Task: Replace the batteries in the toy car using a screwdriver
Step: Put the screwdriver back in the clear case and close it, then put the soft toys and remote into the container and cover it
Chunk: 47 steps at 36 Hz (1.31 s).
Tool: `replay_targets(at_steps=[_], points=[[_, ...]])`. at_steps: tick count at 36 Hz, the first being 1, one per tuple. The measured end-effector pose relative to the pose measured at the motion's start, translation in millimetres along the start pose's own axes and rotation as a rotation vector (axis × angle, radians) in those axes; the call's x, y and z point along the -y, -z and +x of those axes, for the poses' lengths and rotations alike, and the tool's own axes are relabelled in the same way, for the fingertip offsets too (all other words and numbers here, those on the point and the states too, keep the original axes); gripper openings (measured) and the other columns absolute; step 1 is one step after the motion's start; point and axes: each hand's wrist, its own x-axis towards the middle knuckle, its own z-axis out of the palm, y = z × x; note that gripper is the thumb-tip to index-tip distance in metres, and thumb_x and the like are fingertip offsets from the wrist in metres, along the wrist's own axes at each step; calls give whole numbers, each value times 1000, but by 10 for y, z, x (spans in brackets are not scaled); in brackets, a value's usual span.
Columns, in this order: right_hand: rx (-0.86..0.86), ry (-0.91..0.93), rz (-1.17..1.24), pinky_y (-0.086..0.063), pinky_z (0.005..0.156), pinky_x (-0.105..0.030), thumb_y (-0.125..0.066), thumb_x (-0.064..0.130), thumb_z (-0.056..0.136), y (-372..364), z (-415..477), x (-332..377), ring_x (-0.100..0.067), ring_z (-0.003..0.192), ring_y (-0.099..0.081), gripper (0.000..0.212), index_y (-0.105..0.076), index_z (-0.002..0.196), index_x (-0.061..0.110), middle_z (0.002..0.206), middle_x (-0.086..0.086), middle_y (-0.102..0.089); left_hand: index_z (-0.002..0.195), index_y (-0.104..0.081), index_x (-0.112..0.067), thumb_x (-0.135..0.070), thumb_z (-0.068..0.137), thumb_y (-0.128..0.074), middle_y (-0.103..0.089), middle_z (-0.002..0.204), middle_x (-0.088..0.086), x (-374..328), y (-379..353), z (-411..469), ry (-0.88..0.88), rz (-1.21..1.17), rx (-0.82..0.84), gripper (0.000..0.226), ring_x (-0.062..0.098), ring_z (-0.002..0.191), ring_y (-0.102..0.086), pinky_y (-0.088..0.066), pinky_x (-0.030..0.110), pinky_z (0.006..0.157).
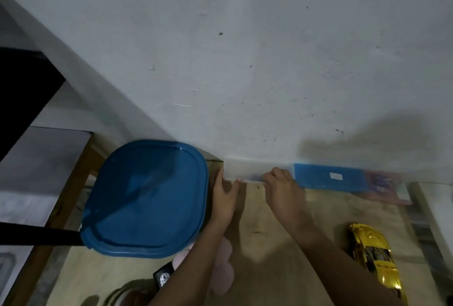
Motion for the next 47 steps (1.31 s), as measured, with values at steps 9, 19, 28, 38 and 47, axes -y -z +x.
replay_targets(at_steps=[9, 19, 28, 38, 47], points=[[10, -9, 58, -40, 99, -27, -52, 26, 92, 2, -31, -25, -13, 112, -49, 26, -56, 118, 25, 120, 6, -54, 132, -49, -12, -16, 93, -56, -58, 121, 2, -140, -82, -90, 6, 151, -129, 40, 16, 113, -53, -43, 36, 102], [92, -102, 642, -41, 94, -27, -53, 11, 90, 326, -395, -20, -22, 105, -59, 21, -67, 105, 11, 112, -6, -65, 128, -52, -7, -29, 96, -48, -58, 126, 12, -492, -21, -517, -209, 513, -131, 40, 26, 112, -55, -46, 39, 97], [146, 65, 754, -44, 84, -25, -56, 2, 86, 505, -595, 402, -23, 95, -62, 15, -66, 92, 12, 95, -6, -66, 131, -49, -18, -19, 95, -51, -53, 129, -5, -785, 863, -1475, -474, 288, -370, 36, 4, 120, -49, -39, 19, 103], [232, 352, 677, -46, 85, -19, -56, 6, 88, 388, -662, 1730, -11, 90, -59, 15, -67, 98, 8, 95, 1, -65, 140, -35, -18, -11, 79, -73, -43, 137, -1, -531, 2429, -1604, -233, 160, -371, 72, 14, 124, -45, -39, 16, 92], [384, 289, 585, -42, 78, -18, -54, 15, 91, -3, -608, 2723, -13, 89, -57, 18, -63, 105, 8, 103, -7, -64, 124, -31, -45, -5, 69, -79, -43, 127, -25, -266, 2827, -1216, -155, 277, 89, 84, -19, 112, -45, -38, 4, 89]])
